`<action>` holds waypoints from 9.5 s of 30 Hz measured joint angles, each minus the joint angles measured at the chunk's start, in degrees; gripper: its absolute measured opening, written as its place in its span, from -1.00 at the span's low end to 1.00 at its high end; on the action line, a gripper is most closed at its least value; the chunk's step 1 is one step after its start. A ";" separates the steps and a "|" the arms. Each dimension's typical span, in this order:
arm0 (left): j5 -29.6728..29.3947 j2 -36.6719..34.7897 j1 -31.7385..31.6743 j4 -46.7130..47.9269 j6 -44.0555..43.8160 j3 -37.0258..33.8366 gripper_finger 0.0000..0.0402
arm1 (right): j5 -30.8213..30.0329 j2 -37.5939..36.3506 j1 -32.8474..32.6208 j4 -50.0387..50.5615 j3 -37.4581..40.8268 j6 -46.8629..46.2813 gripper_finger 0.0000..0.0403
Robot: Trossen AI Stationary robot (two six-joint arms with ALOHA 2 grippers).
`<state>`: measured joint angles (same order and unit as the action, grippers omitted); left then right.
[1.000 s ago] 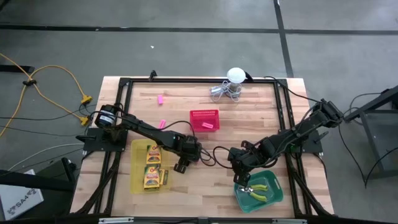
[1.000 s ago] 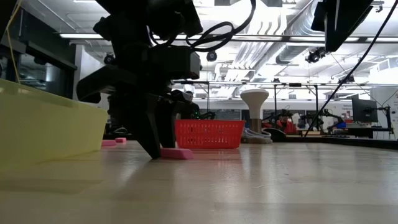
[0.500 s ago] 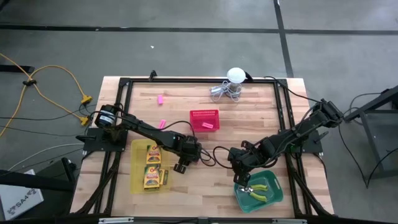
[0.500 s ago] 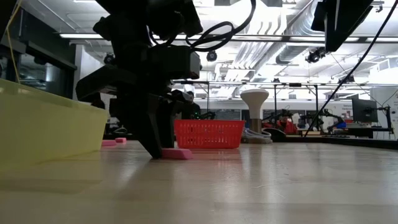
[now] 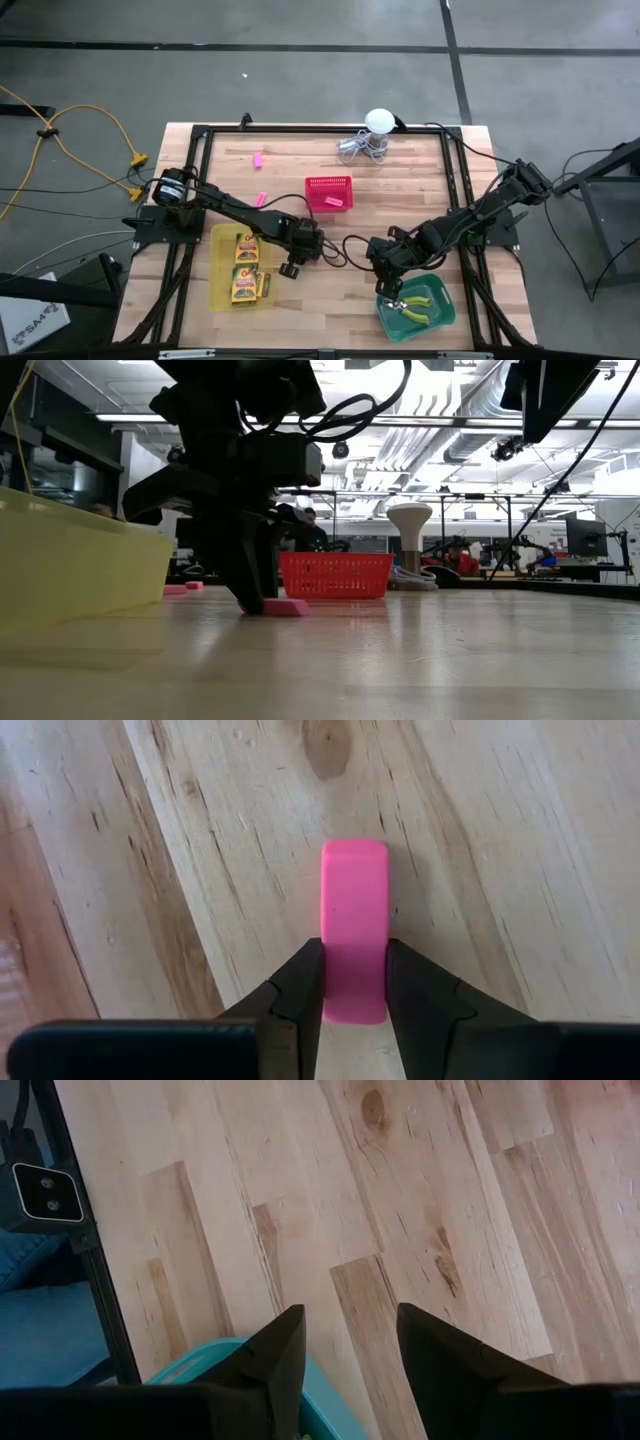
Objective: Pick & Place School Supplies
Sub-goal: Put the pink eraser into the red bin
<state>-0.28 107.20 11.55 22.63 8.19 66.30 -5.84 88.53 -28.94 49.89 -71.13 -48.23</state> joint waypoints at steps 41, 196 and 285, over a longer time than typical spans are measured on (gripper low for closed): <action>-3.39 -8.27 -20.25 -0.04 -1.62 1.18 -0.56 | -1.74 0.00 -1.82 -3.08 0.04 -0.02 -0.26; -8.11 -7.07 -56.02 25.34 -63.35 1.42 0.16 | -7.11 0.02 11.79 -8.79 0.02 33.07 -0.26; -7.68 -2.27 -57.20 24.87 -64.13 1.40 -0.27 | -7.26 0.02 11.82 -9.51 0.02 33.07 -0.26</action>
<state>-7.97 104.92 -45.65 47.51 -55.94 67.70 -13.10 88.55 -17.13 40.38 -71.11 -15.16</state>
